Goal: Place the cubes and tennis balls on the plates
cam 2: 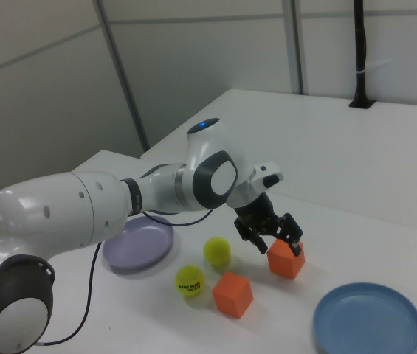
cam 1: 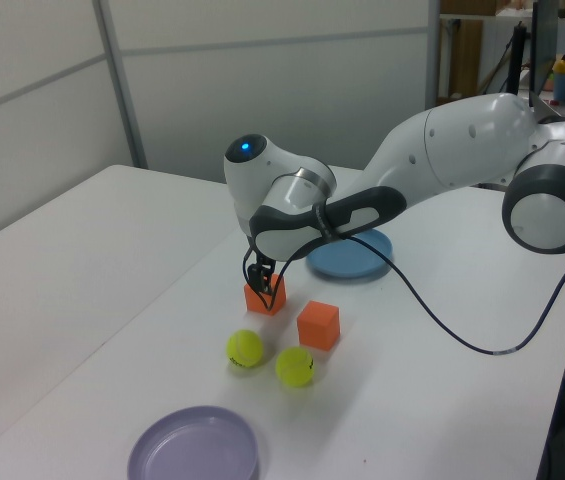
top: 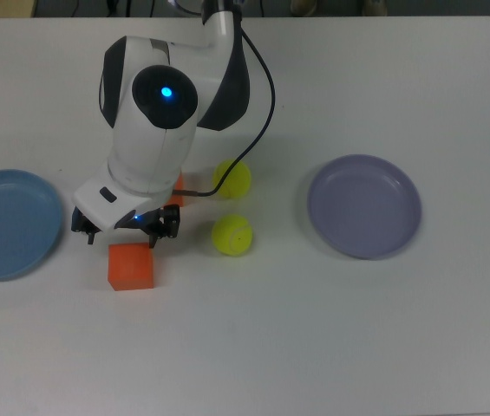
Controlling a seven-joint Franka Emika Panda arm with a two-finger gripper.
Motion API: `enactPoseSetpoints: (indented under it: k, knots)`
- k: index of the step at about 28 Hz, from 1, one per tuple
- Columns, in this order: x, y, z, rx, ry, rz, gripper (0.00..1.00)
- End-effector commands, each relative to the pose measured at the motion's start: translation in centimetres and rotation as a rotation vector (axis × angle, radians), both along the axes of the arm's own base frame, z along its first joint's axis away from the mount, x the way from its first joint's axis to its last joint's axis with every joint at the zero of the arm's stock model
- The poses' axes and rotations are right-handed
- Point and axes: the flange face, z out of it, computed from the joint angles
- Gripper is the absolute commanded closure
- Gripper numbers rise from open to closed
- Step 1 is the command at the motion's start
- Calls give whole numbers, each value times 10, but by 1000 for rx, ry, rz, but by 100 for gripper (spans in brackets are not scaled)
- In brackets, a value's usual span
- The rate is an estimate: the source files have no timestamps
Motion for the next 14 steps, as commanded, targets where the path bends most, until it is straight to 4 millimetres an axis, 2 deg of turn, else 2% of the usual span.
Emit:
enactPoseSetpoints:
  k: [1,11,14]
  knots:
    - [-2,0,-8,-14,-6,-3,0]
    - [4,5,-23,-20,-35,32,0]
    - [7,2,-34,-25,-45,44,0]
